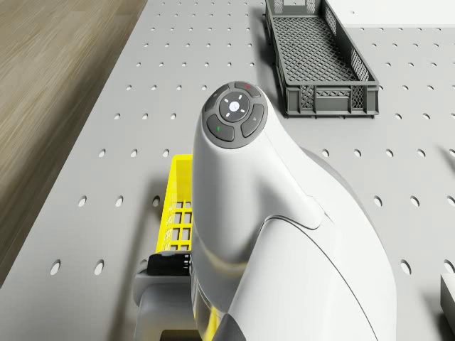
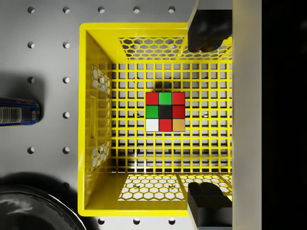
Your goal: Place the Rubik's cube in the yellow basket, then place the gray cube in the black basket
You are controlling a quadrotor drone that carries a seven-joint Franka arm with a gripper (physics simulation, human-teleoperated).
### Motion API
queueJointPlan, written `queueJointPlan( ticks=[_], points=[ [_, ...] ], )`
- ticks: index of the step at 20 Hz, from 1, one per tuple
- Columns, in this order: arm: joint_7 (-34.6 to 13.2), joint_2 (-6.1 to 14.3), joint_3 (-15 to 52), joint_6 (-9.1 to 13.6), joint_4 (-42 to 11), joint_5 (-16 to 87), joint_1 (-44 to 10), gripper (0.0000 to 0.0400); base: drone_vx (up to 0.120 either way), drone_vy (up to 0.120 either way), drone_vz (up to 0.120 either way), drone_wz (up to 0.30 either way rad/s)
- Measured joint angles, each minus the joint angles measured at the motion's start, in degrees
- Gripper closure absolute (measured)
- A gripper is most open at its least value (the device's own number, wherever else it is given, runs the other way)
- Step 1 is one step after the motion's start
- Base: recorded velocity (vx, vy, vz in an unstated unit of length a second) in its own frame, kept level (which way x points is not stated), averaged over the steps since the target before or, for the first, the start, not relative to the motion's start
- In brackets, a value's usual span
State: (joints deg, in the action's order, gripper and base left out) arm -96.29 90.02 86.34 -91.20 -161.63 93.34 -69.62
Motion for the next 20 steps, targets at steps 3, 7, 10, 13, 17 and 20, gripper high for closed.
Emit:
queueJointPlan(
  ticks=[3,7,10,13,17,20],
  points=[
    [0.0,0.2,1.2,0.2,-0.1,-1.2,0.0,0.0,0.0,-0.053,0.0,0.0],
    [0.0,0.5,2.0,0.1,-0.1,-2.1,0.0,0.0,0.0,-0.12,0.0,0.0],
    [0.0,0.8,2.3,0.0,-0.1,-2.4,0.0,0.0,0.0,-0.12,0.0,0.0],
    [0.0,1.0,2.5,-0.2,-0.1,-2.6,0.0,0.0,0.0,-0.12,0.0,0.0],
    [0.0,1.3,2.6,-0.4,-0.1,-2.8,0.0,0.0,0.0,-0.12,0.0,0.0],
    [0.0,1.5,2.6,-0.6,-0.1,-2.9,0.0,0.0,0.0,-0.12,0.0,0.0]
  ],
)
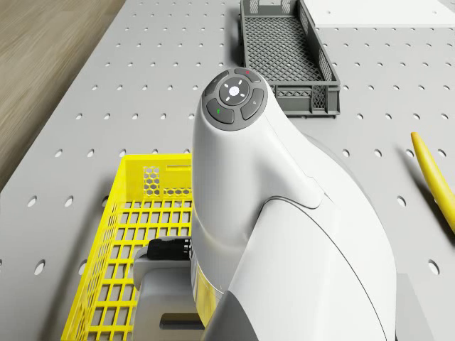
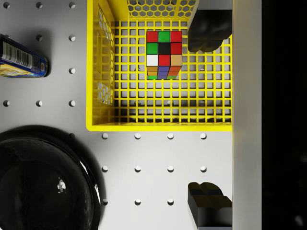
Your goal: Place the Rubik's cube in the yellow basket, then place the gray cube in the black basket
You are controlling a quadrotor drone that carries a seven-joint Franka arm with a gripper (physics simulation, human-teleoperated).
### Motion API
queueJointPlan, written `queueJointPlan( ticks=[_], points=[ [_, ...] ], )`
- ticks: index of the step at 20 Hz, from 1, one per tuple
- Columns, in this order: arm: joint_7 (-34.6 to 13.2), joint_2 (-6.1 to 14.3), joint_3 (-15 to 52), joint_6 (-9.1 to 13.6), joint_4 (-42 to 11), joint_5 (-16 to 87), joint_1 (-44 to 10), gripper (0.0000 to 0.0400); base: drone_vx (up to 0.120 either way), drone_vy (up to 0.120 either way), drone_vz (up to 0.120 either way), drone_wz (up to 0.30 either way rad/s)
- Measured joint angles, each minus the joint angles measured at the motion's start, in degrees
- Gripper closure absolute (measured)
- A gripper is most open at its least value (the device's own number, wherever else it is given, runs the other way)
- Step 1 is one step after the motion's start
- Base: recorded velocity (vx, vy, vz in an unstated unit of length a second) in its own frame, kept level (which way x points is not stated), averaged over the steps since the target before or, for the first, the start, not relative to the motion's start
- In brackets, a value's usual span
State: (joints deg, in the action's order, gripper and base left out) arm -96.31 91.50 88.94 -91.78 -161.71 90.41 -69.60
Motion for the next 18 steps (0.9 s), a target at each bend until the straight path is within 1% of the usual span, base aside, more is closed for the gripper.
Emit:
queueJointPlan(
  ticks=[7,18],
  points=[
    [0.0,0.4,0.1,-0.3,0.0,-0.2,0.0,0.0,0.0,-0.12,0.0,0.0],
    [0.0,0.8,0.1,-0.7,0.0,-0.3,0.0,0.0,0.12,-0.12,0.0,0.0]
  ],
)
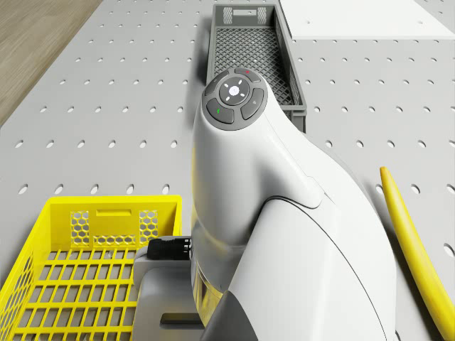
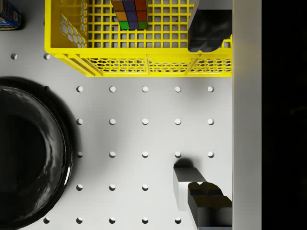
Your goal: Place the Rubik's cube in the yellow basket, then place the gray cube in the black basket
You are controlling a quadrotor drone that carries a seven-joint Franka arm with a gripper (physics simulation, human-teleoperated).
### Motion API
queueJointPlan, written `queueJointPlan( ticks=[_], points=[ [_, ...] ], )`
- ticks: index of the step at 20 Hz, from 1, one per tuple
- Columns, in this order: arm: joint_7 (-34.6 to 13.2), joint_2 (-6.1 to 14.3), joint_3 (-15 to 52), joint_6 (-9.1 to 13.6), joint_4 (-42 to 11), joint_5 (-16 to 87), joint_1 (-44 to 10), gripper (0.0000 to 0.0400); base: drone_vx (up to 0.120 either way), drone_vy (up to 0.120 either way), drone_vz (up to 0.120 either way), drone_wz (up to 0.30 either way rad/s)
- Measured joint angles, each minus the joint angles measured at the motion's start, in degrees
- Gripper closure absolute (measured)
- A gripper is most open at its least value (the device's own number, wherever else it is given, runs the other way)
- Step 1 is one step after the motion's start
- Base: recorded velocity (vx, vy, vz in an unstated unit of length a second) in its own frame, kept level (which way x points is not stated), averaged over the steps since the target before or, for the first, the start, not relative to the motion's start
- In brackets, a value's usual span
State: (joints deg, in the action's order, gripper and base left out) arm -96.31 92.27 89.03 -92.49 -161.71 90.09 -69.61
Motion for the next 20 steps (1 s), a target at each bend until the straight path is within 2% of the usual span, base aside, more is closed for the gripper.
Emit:
queueJointPlan(
  ticks=[3,7,14,20],
  points=[
    [0.0,0.1,0.0,-0.1,0.0,0.0,0.0,0.0,0.107,-0.12,0.0,0.0],
    [0.0,0.2,0.0,-0.2,0.0,-0.1,0.0,0.0,0.0,-0.12,-0.01,0.0],
    [0.0,0.3,0.0,-0.3,0.0,-0.1,0.0,0.0,0.0,-0.12,-0.114,0.0],
    [0.0,0.4,0.0,-0.4,0.0,-0.2,0.0,0.0,0.0,-0.12,0.0,0.0]
  ],
)
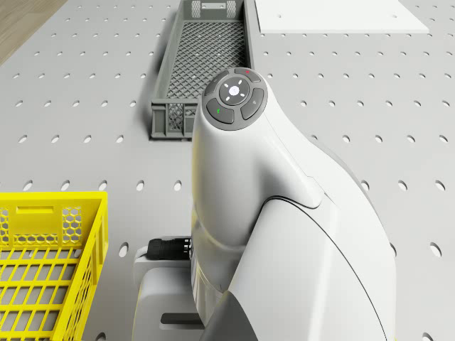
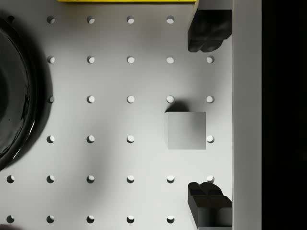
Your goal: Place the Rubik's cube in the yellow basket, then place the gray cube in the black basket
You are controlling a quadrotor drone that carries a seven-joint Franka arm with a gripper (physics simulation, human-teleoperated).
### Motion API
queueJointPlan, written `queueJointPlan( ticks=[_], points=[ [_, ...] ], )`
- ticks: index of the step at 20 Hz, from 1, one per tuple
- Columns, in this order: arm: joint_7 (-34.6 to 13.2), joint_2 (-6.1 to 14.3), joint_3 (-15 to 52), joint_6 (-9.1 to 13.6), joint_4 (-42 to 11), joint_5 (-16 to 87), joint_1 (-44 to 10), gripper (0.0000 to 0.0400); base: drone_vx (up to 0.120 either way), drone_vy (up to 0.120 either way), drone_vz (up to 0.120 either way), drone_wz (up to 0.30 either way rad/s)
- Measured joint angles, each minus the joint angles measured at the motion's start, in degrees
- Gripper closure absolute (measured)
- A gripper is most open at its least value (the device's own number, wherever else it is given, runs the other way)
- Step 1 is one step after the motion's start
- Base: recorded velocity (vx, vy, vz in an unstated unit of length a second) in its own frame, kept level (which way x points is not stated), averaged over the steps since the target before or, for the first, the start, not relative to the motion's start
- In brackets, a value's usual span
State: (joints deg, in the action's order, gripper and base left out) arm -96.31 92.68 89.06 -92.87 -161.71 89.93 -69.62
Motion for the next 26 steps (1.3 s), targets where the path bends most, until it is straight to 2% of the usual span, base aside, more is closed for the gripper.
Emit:
queueJointPlan(
  ticks=[6,10,16,26],
  points=[
    [0.0,0.1,0.0,-0.1,0.0,0.0,0.0,0.0,0.0,-0.007,-0.02,0.0],
    [0.0,0.1,0.0,-0.1,0.0,0.0,0.0,0.0,0.0,0.0,-0.1,0.0],
    [0.0,0.2,-0.4,-0.3,0.0,0.3,0.0,0.0,0.0,-0.027,0.0,0.0],
    [-0.3,0.1,-7.8,-2.7,1.0,7.2,-1.2,0.0,0.0,0.0,0.0,0.0]
  ],
)
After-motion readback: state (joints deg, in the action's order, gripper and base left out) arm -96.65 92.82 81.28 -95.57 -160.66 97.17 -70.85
